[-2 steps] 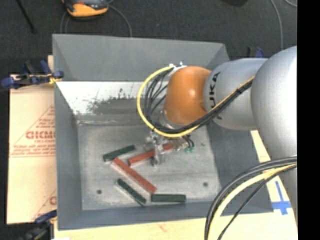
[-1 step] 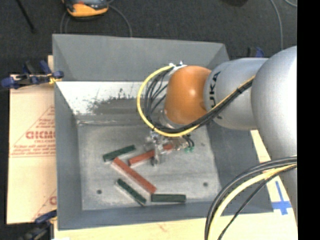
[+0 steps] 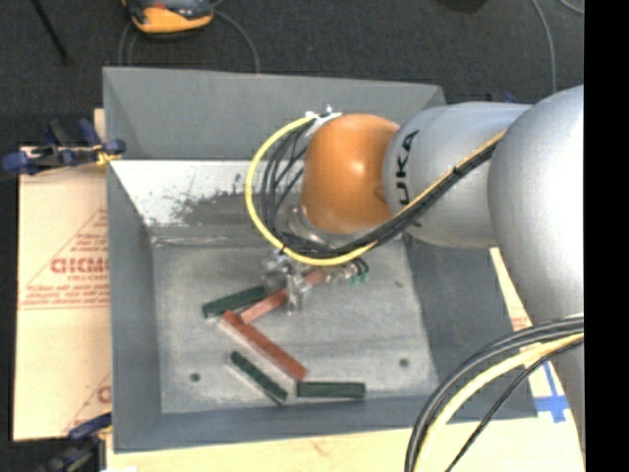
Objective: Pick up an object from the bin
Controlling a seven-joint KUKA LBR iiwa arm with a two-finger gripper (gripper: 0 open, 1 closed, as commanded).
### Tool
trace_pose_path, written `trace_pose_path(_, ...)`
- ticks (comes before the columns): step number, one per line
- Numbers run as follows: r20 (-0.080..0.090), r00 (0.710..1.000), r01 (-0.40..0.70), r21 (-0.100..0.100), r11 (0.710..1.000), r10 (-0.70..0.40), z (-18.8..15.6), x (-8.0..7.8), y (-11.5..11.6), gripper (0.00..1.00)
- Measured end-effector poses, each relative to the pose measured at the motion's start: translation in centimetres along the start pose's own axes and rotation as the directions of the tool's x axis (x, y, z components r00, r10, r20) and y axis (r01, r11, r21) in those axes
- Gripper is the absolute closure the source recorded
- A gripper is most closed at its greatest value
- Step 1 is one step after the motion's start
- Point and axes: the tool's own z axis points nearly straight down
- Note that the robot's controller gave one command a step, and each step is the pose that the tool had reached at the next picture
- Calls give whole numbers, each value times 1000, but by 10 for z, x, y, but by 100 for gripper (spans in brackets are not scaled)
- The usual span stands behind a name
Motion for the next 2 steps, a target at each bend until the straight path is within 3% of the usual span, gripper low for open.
trace_pose_path(1, -1, 999, 44, -4, 999, -44, 13, 0, 12, 100)
trace_pose_path(2, -14, 997, 77, -8, 997, -77, -35, -12, 3, 100)
